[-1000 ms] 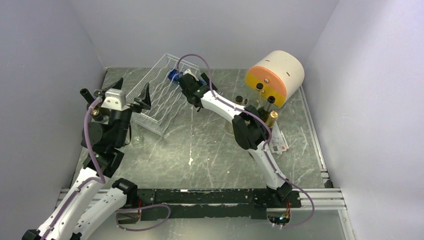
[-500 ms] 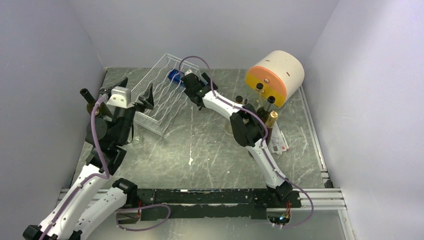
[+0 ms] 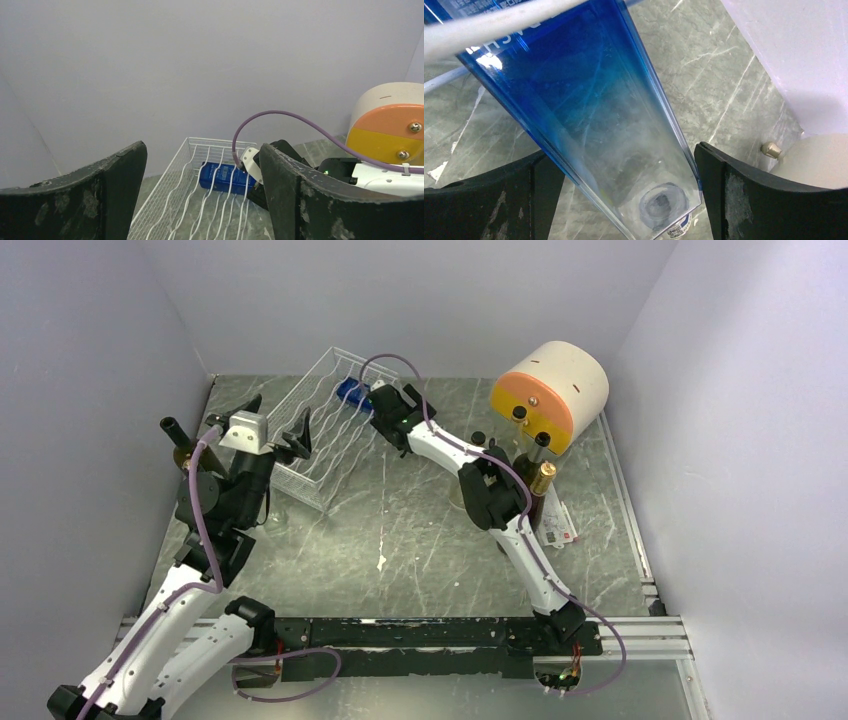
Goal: Take the wine bottle off the wine rack
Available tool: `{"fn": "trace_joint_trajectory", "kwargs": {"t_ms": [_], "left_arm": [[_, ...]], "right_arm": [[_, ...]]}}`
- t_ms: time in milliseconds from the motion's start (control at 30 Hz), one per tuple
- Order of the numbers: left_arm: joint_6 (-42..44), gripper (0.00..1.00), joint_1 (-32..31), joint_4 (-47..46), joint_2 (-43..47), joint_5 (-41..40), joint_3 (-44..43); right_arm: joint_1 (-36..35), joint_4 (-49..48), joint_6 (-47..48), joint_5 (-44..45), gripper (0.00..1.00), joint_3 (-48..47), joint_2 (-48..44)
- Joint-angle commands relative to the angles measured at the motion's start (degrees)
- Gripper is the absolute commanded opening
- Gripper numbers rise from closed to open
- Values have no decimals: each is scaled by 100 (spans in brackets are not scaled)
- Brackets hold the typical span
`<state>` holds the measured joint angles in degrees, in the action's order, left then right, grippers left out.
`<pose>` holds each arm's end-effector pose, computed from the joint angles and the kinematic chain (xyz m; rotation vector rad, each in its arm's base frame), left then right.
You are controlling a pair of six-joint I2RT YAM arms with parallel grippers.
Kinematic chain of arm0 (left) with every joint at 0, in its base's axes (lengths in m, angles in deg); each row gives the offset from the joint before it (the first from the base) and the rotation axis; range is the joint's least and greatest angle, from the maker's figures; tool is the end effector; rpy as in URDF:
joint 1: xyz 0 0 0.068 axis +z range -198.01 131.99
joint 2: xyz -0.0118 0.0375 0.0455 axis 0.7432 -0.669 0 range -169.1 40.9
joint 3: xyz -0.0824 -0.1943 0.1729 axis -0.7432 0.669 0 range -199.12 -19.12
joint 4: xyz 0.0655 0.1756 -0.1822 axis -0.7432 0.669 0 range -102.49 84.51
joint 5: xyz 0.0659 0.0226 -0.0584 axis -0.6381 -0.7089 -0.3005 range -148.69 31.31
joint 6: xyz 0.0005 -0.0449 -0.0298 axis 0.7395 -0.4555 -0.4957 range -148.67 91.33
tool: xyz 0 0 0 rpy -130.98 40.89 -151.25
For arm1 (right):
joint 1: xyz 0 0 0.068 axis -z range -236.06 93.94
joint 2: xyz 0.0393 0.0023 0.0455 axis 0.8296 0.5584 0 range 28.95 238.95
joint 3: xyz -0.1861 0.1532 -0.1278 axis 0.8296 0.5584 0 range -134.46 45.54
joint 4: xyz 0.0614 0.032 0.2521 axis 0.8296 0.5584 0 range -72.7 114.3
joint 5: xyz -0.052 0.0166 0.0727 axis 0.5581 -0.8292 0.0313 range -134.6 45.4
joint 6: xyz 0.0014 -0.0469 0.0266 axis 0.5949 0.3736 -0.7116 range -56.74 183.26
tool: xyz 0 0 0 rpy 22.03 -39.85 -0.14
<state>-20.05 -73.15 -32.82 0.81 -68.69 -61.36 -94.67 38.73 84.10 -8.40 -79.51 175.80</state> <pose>0.1486 -0.0629 0.3944 0.1941 1.1701 -0.1509 0.4551 0.3365 0.1522 -0.8173 2.0552 -0.5610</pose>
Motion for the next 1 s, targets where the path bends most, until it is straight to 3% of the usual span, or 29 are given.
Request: {"fn": "trace_joint_trajectory", "kwargs": {"t_ms": [0, 267, 500, 700, 967], "left_arm": [[7, 86, 55, -196, 3, 195, -7], [30, 87, 55, -203, 7, 134, -2], [17, 86, 54, -177, -59, 185, -15], [1, 86, 54, -182, -77, 184, -21], [-26, 85, 54, -183, -149, 180, 2]], "right_arm": [[62, -245, 104, -72, 100, -223, -35], [75, -150, -212, -705, 99, -121, 25], [-156, 12, -665, -1206, 77, 284, -331], [-479, 426, -1322, -1337, 50, 530, -743], [-738, 789, -2603, -1761, 44, 1554, -1535]]}}
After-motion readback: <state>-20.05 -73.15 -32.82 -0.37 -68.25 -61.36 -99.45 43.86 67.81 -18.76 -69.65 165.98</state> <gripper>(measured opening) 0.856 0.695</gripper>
